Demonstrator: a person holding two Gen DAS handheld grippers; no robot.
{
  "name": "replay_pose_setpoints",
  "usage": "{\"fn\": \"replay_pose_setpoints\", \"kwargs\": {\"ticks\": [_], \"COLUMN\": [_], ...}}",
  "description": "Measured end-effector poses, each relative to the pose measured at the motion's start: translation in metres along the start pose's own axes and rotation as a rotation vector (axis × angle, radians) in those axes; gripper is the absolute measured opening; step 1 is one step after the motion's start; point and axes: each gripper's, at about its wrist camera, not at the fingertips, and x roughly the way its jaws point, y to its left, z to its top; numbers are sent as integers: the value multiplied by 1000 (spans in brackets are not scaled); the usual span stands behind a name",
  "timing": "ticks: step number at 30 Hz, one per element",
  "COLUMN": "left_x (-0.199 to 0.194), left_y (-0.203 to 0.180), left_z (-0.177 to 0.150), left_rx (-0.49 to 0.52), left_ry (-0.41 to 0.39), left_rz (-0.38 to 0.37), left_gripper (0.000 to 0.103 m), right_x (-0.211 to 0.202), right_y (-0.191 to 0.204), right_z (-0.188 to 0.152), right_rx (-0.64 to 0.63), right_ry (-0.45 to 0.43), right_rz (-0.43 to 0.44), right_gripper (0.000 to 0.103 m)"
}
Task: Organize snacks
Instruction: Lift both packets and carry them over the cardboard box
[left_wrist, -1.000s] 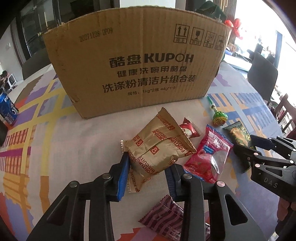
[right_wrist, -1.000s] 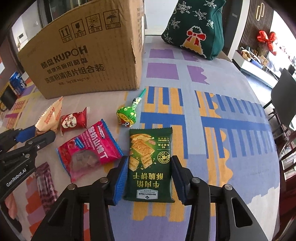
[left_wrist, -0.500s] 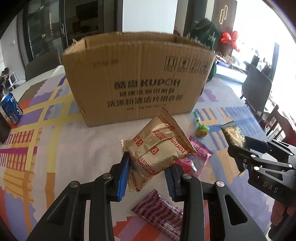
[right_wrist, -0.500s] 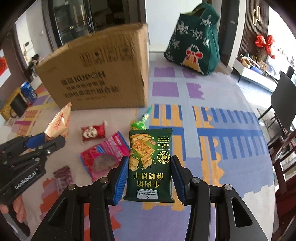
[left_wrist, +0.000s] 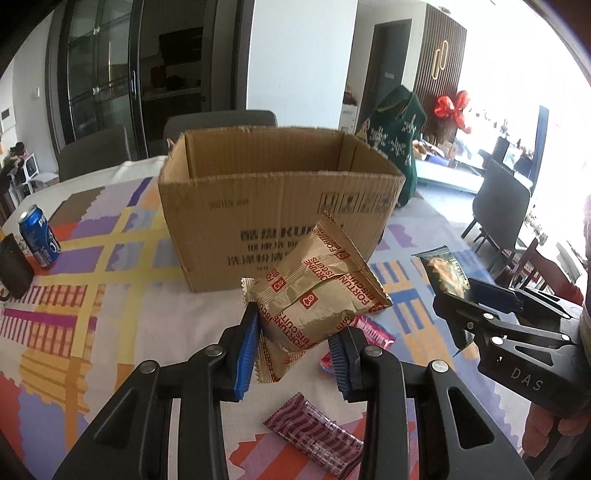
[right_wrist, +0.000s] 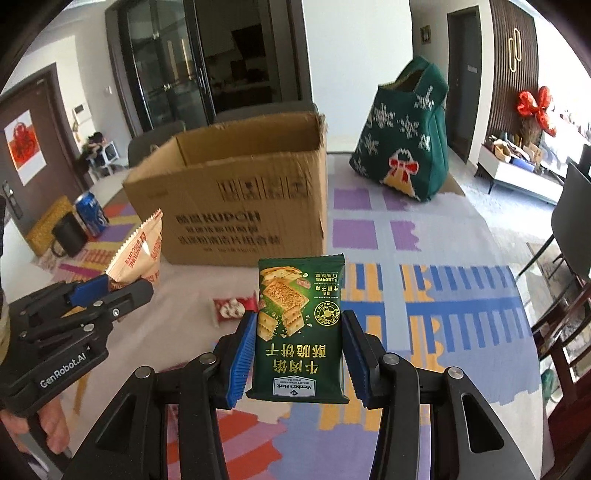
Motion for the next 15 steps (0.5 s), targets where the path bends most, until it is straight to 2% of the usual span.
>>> {"fn": "replay_pose_setpoints", "kwargs": {"ticks": [15], "left_x": [-27], "left_y": [7], "left_z": [32], "left_rx": [-3], "left_ry": [-113], "left_rz": [17], "left_gripper": [35], "right_x": [-20], "right_y": [9], "right_z": [31], "right_rx": [-1], "right_ry": [-109], "right_rz": [41], "right_gripper": [46]}}
